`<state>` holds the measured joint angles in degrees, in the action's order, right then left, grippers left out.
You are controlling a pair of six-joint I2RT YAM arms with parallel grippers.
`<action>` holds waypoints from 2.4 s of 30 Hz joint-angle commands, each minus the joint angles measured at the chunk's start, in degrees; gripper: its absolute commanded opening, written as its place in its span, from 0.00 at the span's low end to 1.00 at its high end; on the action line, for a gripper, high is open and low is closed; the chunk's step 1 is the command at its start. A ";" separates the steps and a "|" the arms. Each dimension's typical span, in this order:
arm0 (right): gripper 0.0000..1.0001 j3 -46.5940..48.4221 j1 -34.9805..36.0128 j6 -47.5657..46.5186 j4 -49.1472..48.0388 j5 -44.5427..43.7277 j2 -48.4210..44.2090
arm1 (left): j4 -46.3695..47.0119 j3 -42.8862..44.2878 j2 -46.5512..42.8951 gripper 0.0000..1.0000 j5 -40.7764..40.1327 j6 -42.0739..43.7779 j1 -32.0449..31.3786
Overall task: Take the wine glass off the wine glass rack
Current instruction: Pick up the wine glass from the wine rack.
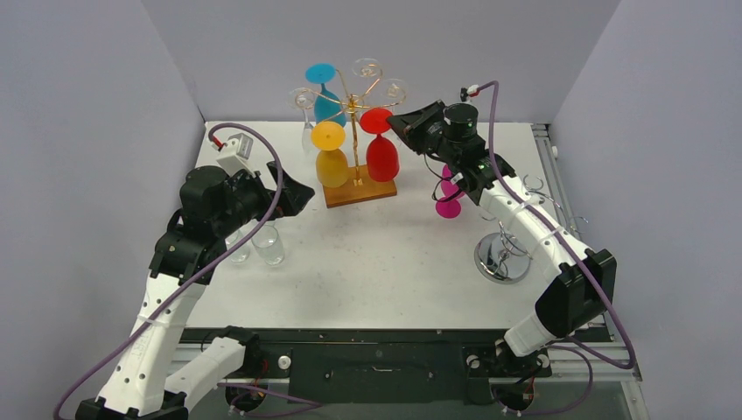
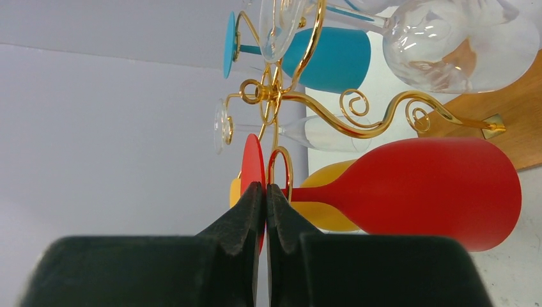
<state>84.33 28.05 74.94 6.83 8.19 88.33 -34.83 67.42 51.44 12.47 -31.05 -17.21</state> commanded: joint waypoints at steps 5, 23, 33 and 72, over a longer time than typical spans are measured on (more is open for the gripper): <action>0.00 -0.31 0.33 0.74 -5.32 1.09 -2.53 | 3.58 -0.35 -0.05 0.96 0.89 -0.34 -0.28; 0.00 1.08 1.33 0.59 -5.20 1.38 -0.94 | 3.55 -0.63 -0.07 0.96 0.80 -0.25 -0.28; 0.00 4.84 1.39 0.84 -6.09 -1.08 2.64 | 3.04 -0.18 -0.36 0.96 0.77 -0.34 -0.29; 0.00 -3.88 2.20 3.02 -10.49 -20.32 -5.24 | 2.10 0.74 -0.85 0.96 0.90 0.39 -0.19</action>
<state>80.75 30.04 78.37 -0.38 -9.04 86.35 -34.06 66.85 51.55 12.49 -31.05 -17.21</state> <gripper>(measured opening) 0.007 0.965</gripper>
